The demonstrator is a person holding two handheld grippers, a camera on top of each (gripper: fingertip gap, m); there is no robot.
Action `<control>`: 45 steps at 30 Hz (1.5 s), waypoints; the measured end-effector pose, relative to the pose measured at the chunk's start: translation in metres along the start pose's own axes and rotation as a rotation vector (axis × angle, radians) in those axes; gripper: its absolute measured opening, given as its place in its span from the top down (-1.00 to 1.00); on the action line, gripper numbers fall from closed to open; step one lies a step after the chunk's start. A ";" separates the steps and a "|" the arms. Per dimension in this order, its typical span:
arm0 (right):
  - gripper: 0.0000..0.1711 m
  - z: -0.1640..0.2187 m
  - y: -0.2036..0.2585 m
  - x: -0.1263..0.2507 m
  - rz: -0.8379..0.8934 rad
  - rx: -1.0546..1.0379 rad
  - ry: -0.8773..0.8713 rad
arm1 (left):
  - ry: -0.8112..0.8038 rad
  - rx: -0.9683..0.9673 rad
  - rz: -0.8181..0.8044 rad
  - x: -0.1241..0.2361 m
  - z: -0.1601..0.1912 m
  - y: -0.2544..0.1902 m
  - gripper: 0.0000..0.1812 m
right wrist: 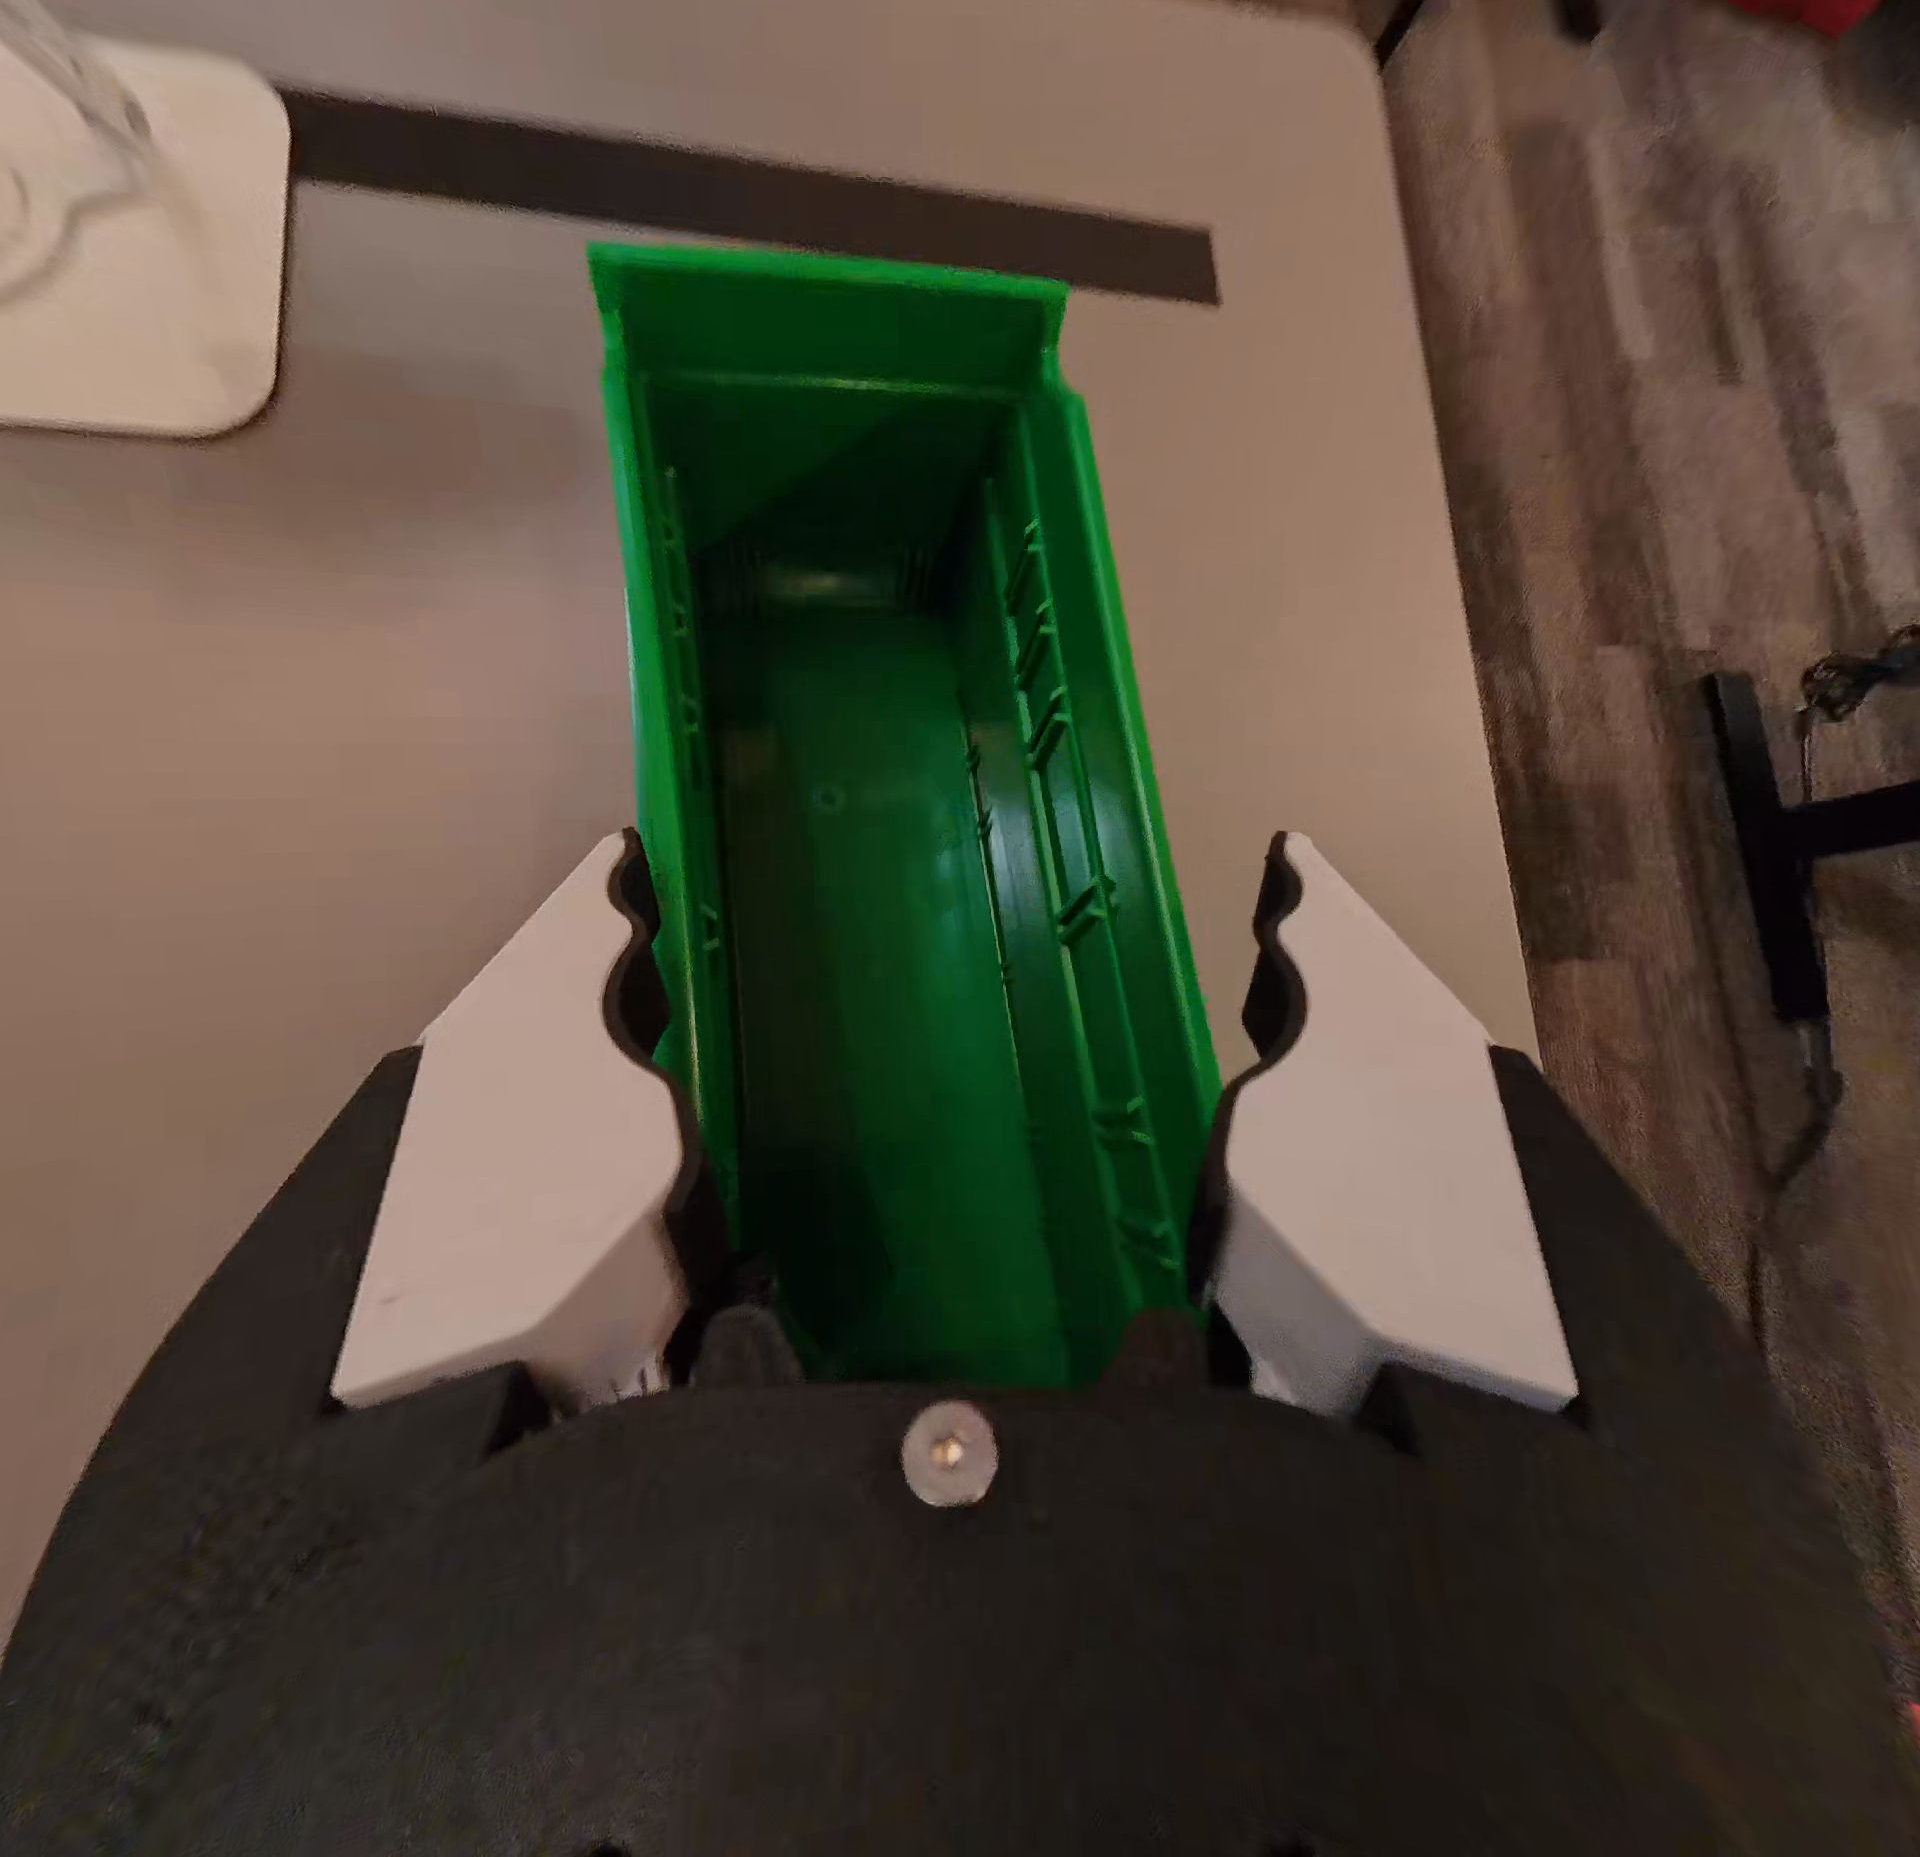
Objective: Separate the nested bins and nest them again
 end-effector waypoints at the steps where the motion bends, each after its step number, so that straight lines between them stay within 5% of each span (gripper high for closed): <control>1: -0.31 0.000 -0.001 0.000 0.003 -0.017 -0.059 | 0.002 0.001 0.000 0.000 0.001 0.000 0.03; 6: -0.32 0.010 0.003 -0.003 0.040 0.055 -0.174 | 0.002 0.002 0.002 0.000 0.001 0.000 0.03; 15: -0.60 0.016 -0.008 0.008 0.013 0.222 0.306 | 0.004 -0.004 0.002 0.001 0.000 -0.001 0.03; 18: -0.47 0.028 -0.005 -0.003 -0.125 0.199 0.474 | 0.009 -0.008 0.006 0.000 0.000 -0.003 0.03; 22: -0.16 0.022 -0.006 -0.006 -0.199 0.166 0.435 | 0.015 -0.015 0.002 0.001 0.000 -0.003 0.03; 27: -0.08 0.014 -0.006 0.004 -0.212 0.135 0.302 | 0.021 -0.003 0.002 0.000 0.004 0.000 0.03; 45: -0.40 0.025 -0.008 -0.009 -0.210 0.138 0.270 | 0.049 -0.013 0.013 -0.009 0.008 -0.004 0.02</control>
Point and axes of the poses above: each gripper's, where its closed fingertips meet, x back along the fingers, z out of its underside, y = z × x across the jaws, the point moved 4 cm from there along x, back along the fingers, and after that the axes turned 11 degrees about -x, right-handed, at the moved point
